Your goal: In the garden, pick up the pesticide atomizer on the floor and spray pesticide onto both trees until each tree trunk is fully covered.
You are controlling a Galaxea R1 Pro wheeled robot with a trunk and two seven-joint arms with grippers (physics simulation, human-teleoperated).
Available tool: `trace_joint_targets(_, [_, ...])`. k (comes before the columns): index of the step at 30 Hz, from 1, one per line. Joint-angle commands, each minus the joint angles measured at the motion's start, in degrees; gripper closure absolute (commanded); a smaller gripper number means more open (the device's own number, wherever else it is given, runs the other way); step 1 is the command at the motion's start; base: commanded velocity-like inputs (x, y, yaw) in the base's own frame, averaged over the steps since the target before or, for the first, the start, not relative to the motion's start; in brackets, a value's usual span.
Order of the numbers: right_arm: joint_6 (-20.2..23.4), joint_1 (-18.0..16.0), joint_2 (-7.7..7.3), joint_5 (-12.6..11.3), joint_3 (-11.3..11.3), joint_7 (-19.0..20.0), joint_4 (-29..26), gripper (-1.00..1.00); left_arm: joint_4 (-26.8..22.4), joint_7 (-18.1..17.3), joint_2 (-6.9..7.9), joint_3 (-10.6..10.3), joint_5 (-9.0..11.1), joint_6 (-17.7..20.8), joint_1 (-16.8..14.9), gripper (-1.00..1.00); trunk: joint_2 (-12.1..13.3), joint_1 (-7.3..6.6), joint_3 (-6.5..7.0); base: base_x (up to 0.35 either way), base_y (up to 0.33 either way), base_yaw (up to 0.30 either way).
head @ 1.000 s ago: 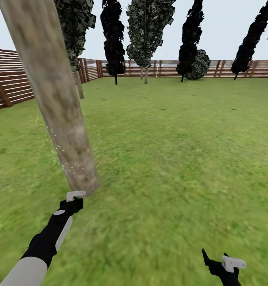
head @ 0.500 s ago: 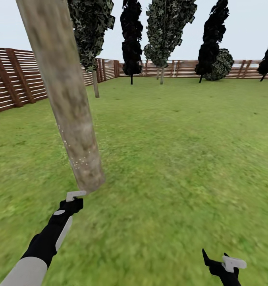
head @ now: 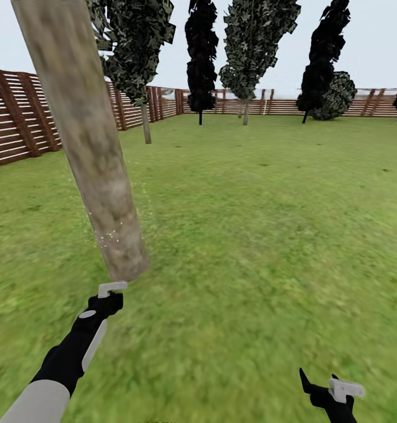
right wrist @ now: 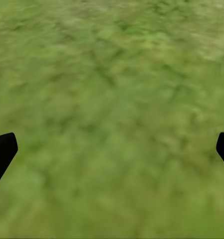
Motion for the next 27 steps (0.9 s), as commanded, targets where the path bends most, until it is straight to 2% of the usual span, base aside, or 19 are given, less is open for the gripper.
trace_joint_targets(1, [0.0, 0.0, 0.00, 0.0, 0.0, 0.0, 0.0, -1.00, 0.0, 0.0, 0.00, 0.0, 0.0, 0.0, 0.0, 1.00, 0.0, 0.00, 0.00, 0.066, -0.274, 0.275])
trace_joint_targets(15, [0.0, 0.0, 0.00, 0.0, 0.0, 0.0, 0.0, -1.00, 0.0, 0.0, 0.00, 0.0, 0.0, 0.0, 0.0, 1.00, 0.0, 0.00, 0.00, 0.097, -0.274, 0.276])
trace_joint_targets(27, [0.0, 0.0, 0.00, 0.0, -0.1, 0.0, 0.0, -1.00, 0.1, 0.1, -0.09, -0.1, 0.2, 0.0, 0.0, 1.00, 0.0, 0.00, 0.00, 0.177, -0.248, 0.263])
